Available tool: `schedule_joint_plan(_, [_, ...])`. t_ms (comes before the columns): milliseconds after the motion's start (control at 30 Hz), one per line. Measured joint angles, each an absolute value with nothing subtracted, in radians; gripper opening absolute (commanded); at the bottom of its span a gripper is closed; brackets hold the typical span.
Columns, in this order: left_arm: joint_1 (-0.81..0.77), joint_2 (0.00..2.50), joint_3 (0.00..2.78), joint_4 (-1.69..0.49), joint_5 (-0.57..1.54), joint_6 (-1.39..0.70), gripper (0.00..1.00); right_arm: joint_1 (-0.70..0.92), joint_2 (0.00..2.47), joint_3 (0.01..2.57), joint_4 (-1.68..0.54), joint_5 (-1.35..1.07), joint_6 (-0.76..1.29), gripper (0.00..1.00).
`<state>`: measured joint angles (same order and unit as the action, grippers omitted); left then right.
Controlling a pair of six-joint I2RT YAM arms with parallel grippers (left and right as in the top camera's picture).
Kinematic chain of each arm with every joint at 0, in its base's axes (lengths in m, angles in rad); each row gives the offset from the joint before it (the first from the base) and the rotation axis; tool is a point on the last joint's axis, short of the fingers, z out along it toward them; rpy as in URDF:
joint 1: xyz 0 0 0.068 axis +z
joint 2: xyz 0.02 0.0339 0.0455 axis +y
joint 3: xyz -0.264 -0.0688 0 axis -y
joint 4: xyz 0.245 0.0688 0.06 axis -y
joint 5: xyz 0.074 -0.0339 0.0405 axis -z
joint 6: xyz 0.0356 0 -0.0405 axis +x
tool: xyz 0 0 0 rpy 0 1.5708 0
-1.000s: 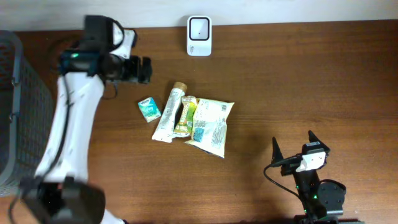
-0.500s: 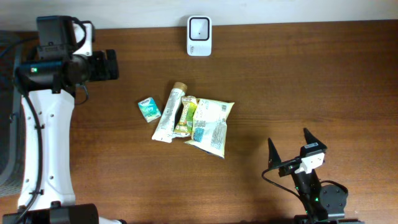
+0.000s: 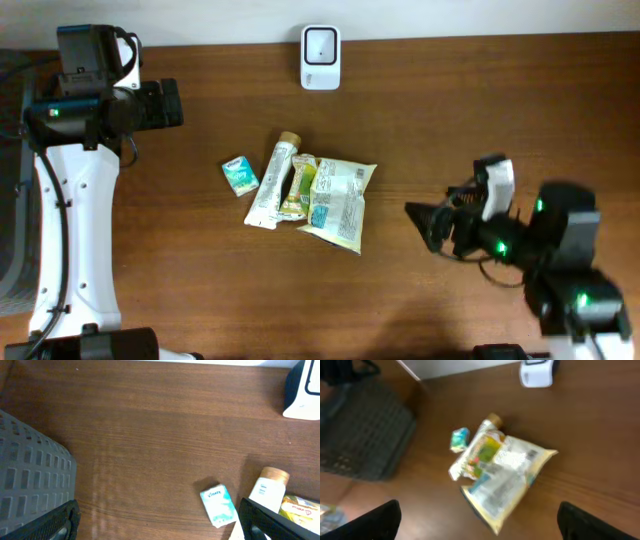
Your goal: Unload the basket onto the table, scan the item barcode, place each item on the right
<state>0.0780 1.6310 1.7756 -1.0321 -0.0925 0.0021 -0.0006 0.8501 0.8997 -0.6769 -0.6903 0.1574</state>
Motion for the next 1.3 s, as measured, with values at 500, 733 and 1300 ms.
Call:
schedule_joint_plan(500, [0.078, 1.63, 1.775, -1.03, -0.095, 0.002, 0.99, 0.471, 1.814, 1.037, -0.023, -0.864, 0.604, 0.88])
schedule_joint_plan(733, [0.078, 1.63, 1.775, -1.031, -0.095, 0.002, 0.99, 0.508, 1.852, 1.055, -0.331, -0.801, 0.607, 0.75])
schedule_joint_plan(1300, [0.078, 1.63, 1.775, -1.032, -0.095, 0.002, 0.99, 0.087, 1.839, 1.384, -1.036, -0.269, 0.163, 0.99])
